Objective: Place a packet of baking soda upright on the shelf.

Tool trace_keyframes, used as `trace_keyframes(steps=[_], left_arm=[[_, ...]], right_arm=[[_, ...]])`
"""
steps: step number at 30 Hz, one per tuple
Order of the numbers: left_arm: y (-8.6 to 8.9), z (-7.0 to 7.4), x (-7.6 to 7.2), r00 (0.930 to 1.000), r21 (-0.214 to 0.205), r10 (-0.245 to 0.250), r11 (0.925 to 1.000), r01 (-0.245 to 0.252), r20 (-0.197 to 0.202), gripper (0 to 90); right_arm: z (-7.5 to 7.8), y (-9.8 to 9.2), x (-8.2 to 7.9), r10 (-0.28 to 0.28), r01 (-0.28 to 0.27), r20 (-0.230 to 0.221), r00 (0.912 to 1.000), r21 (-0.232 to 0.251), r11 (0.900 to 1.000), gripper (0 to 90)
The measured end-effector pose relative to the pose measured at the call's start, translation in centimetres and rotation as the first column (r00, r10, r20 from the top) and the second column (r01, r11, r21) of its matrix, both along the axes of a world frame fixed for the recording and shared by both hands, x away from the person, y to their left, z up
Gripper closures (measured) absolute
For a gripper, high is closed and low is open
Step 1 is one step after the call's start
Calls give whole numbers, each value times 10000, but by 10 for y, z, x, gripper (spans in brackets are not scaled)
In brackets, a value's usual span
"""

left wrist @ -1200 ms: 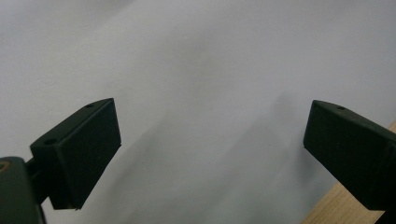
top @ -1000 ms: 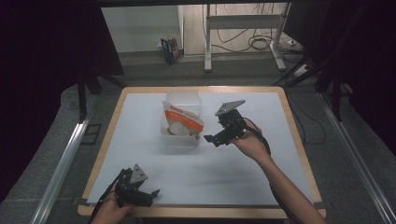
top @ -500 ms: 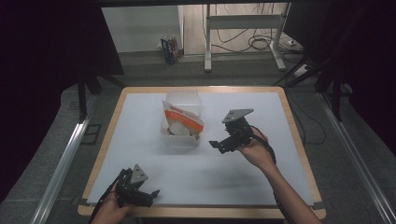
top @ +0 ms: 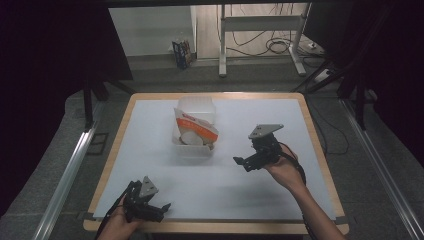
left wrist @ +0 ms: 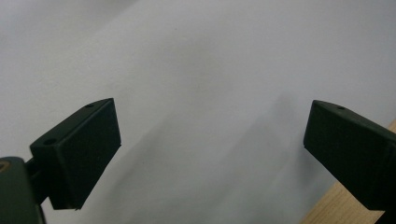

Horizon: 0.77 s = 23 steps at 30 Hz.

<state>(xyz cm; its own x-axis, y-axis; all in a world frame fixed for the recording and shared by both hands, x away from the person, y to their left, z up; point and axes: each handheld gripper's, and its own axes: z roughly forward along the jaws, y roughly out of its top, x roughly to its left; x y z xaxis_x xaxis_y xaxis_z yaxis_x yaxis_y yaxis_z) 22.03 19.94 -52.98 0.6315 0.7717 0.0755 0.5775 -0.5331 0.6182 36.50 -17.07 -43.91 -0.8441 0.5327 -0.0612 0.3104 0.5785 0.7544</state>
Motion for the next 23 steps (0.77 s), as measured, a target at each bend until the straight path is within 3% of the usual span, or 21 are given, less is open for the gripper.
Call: trace_keyframes(steps=[10, 16, 23], left_arm=[[0, 0, -1, 10000, 28, -7, 10000, 7, 45, 40], [-1, 0, -1, 10000, 34, -11, 10000, 11, 49, 40], [-1, 0, -1, 10000, 38, -20, 10000, 20, 67, 40]], right_arm=[[-20, -32, -24, -409, 415, -222, 9989, 288, 9987, 0], [-38, -52, -39, -769, 773, -316, 9965, 101, 9970, 0], [-50, -65, -41, -1148, 1149, -646, 9913, -35, 9934, 0]])
